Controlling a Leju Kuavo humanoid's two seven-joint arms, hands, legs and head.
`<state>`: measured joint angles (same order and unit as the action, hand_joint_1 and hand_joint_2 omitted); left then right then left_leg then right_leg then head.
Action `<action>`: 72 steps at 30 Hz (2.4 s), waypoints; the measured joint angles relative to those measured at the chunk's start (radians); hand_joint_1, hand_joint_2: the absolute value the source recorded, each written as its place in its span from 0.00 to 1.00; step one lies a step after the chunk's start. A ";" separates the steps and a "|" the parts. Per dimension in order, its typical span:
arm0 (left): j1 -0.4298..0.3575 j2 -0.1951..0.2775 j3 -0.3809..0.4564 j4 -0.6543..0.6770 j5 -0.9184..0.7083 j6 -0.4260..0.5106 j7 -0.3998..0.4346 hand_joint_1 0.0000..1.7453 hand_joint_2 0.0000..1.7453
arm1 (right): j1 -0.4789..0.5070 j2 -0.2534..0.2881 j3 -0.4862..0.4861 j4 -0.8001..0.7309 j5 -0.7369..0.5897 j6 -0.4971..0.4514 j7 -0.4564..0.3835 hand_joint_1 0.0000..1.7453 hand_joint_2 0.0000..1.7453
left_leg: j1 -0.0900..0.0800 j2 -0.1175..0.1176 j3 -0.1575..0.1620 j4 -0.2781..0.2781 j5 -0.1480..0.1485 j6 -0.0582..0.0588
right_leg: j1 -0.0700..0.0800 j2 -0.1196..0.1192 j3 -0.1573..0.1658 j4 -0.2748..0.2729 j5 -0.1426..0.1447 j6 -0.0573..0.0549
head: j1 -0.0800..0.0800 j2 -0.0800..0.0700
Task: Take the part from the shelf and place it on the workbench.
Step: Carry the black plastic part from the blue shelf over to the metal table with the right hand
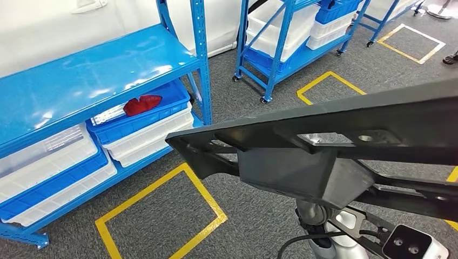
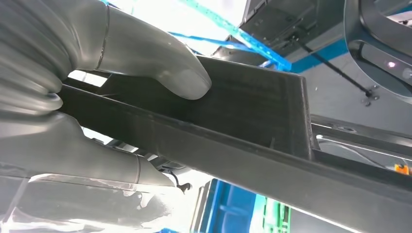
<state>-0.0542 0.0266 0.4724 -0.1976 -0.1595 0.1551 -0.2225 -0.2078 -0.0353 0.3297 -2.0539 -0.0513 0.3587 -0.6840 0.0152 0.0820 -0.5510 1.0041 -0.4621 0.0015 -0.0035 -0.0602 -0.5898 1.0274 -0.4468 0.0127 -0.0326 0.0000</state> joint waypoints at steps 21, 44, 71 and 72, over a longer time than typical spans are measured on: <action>0.008 -0.045 0.019 0.000 0.000 0.012 0.015 0.00 1.00 | -0.050 0.020 0.066 0.060 -0.006 0.001 0.000 1.00 1.00 | 0.011 -0.096 -0.011 0.007 0.005 0.007 | -0.004 0.122 -0.049 0.061 -0.026 0.005 | 0.000 0.000; 0.003 -0.043 0.059 0.000 0.023 0.001 -0.018 0.00 1.00 | -0.071 0.022 0.090 0.134 -0.130 0.101 0.000 1.00 1.00 | 0.003 -0.105 -0.064 0.120 -0.029 -0.028 | 0.008 0.135 -0.002 -0.020 0.014 -0.046 | 0.000 0.000; 0.010 -0.020 0.115 -0.005 0.005 0.007 -0.007 0.00 1.00 | -0.024 0.060 0.132 0.231 -0.100 0.172 0.000 1.00 1.00 | -0.001 -0.076 -0.121 0.287 -0.153 -0.033 | 0.009 0.092 -0.010 -0.029 0.021 -0.058 | 0.000 0.000; 0.011 -0.019 0.116 -0.005 0.001 0.004 -0.006 0.00 1.00 | -0.023 0.060 0.129 0.231 -0.097 0.168 0.000 1.00 1.00 | -0.001 -0.077 -0.126 0.286 -0.136 -0.032 | 0.010 0.105 -0.008 -0.028 0.021 -0.057 | 0.000 0.000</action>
<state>-0.0432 0.0072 0.5887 -0.2029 -0.1586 0.1594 -0.2283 -0.2308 0.0250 0.4584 -1.8226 -0.1484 0.5266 -0.6844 0.0144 0.0050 -0.6766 1.2906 -0.5985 -0.0307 0.0061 0.0448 -0.5981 0.9996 -0.4262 -0.0448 -0.0328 0.0000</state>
